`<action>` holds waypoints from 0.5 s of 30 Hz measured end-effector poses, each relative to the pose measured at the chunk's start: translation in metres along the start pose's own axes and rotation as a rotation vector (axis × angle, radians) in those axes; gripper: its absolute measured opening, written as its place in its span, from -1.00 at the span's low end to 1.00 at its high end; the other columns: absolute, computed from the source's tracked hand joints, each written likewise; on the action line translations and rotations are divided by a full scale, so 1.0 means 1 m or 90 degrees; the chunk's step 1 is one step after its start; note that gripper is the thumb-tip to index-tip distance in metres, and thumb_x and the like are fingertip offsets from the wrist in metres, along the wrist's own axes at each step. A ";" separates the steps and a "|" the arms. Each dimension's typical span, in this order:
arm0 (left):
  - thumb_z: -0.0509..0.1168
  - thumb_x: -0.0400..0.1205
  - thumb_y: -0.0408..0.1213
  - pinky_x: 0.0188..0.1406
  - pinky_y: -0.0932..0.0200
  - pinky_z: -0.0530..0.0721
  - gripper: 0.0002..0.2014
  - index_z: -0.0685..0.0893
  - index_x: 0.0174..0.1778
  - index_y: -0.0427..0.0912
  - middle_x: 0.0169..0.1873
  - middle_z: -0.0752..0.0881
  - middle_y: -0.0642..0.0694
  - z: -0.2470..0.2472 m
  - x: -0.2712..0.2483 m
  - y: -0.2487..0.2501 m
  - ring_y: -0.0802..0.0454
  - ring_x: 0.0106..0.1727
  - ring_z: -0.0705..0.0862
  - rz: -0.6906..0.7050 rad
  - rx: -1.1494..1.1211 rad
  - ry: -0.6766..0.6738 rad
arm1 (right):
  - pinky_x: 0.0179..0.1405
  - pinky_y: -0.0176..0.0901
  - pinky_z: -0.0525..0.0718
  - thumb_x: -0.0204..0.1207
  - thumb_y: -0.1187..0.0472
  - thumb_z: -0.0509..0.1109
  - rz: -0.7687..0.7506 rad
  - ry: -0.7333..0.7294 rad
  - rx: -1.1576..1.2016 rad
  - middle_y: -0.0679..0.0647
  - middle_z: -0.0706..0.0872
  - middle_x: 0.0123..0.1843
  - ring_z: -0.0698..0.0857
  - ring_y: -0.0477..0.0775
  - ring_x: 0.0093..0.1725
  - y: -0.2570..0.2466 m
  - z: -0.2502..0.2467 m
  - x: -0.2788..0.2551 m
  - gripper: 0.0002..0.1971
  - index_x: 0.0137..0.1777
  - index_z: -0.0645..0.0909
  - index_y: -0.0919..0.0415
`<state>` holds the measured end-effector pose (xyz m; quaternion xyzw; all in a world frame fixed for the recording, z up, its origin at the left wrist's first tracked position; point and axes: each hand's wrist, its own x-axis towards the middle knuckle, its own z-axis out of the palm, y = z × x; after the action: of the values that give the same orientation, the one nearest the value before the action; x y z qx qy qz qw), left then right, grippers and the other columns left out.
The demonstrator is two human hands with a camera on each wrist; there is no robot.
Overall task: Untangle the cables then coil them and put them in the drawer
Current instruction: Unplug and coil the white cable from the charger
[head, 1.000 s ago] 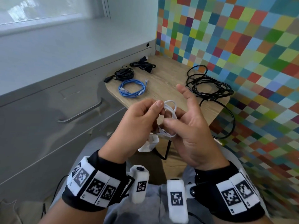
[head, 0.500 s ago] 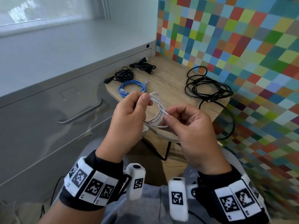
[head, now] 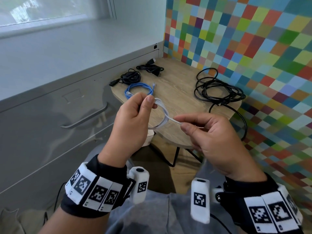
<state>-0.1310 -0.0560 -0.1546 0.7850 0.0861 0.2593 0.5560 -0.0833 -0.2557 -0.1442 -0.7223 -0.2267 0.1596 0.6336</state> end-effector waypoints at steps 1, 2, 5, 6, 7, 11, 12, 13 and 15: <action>0.16 0.81 0.00 -0.39 0.05 0.42 -0.72 0.66 -0.14 0.04 -0.51 0.48 0.17 -0.001 0.000 0.000 0.15 -0.46 0.41 0.015 0.021 0.003 | -0.47 -0.43 0.54 0.68 0.33 0.45 -0.007 0.006 -0.044 -0.24 0.70 -0.49 0.65 -0.19 -0.48 -0.002 -0.001 -0.001 -0.81 0.11 0.87 0.09; 0.16 0.83 -0.04 -0.37 0.13 0.42 -0.73 0.65 -0.13 0.03 -0.52 0.50 0.22 -0.002 0.000 0.001 0.21 -0.47 0.42 0.029 0.037 0.005 | -0.43 -0.40 0.63 0.66 0.29 0.48 -0.014 0.017 -0.082 -0.22 0.76 -0.43 0.72 -0.17 -0.41 -0.002 -0.002 -0.001 -0.82 0.09 0.87 0.04; 0.14 0.81 -0.03 -0.34 0.06 0.42 -0.71 0.65 -0.13 -0.02 -0.47 0.50 0.18 -0.005 0.001 0.001 0.10 -0.40 0.44 0.027 -0.023 0.003 | -0.24 -0.44 0.66 0.57 0.18 0.59 -0.028 0.079 -0.185 -0.11 0.84 -0.17 0.74 -0.21 -0.18 0.005 -0.004 0.003 -0.89 -0.02 0.87 -0.08; 0.14 0.80 -0.02 -0.33 0.00 0.40 -0.70 0.65 -0.14 -0.05 -0.44 0.48 0.08 -0.005 0.001 0.002 0.00 -0.37 0.43 0.009 -0.074 0.000 | -0.21 -0.49 0.60 0.55 0.14 0.62 -0.042 0.104 -0.228 -0.10 0.79 -0.13 0.69 -0.26 -0.14 0.008 -0.004 0.004 -0.91 -0.04 0.87 -0.10; 0.14 0.79 -0.03 -0.32 -0.02 0.40 -0.69 0.65 -0.15 -0.09 -0.40 0.48 -0.04 -0.004 0.001 0.003 -0.08 -0.35 0.41 -0.013 -0.128 -0.001 | -0.19 -0.51 0.57 0.53 0.11 0.63 -0.054 0.130 -0.256 -0.11 0.75 -0.11 0.67 -0.27 -0.11 0.010 -0.002 0.005 -0.93 -0.06 0.86 -0.12; 0.11 0.87 -0.15 -0.31 0.19 0.47 -0.65 0.60 -0.18 -0.21 -0.40 0.42 -0.02 0.004 -0.004 0.013 0.10 -0.40 0.40 -0.120 -0.390 -0.012 | -0.23 -0.42 0.70 0.61 0.19 0.58 -0.115 0.213 -0.174 -0.18 0.83 -0.18 0.80 -0.18 -0.17 0.013 0.009 0.006 -0.85 -0.05 0.81 -0.14; 0.09 0.87 -0.18 -0.35 0.24 0.45 -0.65 0.58 -0.17 -0.23 -0.40 0.38 -0.01 0.006 -0.005 0.017 0.12 -0.43 0.38 -0.149 -0.458 -0.017 | -0.22 -0.35 0.76 0.63 0.21 0.55 -0.126 0.230 -0.140 -0.18 0.85 -0.19 0.82 -0.14 -0.20 0.013 0.013 0.007 -0.85 -0.02 0.81 -0.11; 0.08 0.87 -0.19 -0.39 0.26 0.43 -0.66 0.57 -0.17 -0.25 -0.40 0.34 -0.02 0.009 -0.006 0.020 0.13 -0.45 0.36 -0.173 -0.513 -0.022 | -0.18 -0.25 0.82 0.65 0.24 0.53 -0.130 0.245 -0.100 -0.14 0.86 -0.19 0.84 -0.09 -0.20 0.012 0.016 0.008 -0.86 0.02 0.82 -0.06; 0.07 0.87 -0.17 -0.42 0.28 0.41 -0.65 0.55 -0.17 -0.23 -0.40 0.30 -0.04 0.014 -0.009 0.026 0.11 -0.45 0.33 -0.208 -0.582 -0.032 | -0.03 -0.10 0.87 0.67 0.29 0.49 -0.113 0.248 0.004 -0.02 0.90 -0.13 0.89 -0.02 -0.10 0.011 0.022 0.008 -0.85 0.14 0.83 0.09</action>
<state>-0.1350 -0.0808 -0.1373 0.4429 0.0720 0.1607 0.8791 -0.0861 -0.2341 -0.1575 -0.7148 -0.1625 -0.0390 0.6791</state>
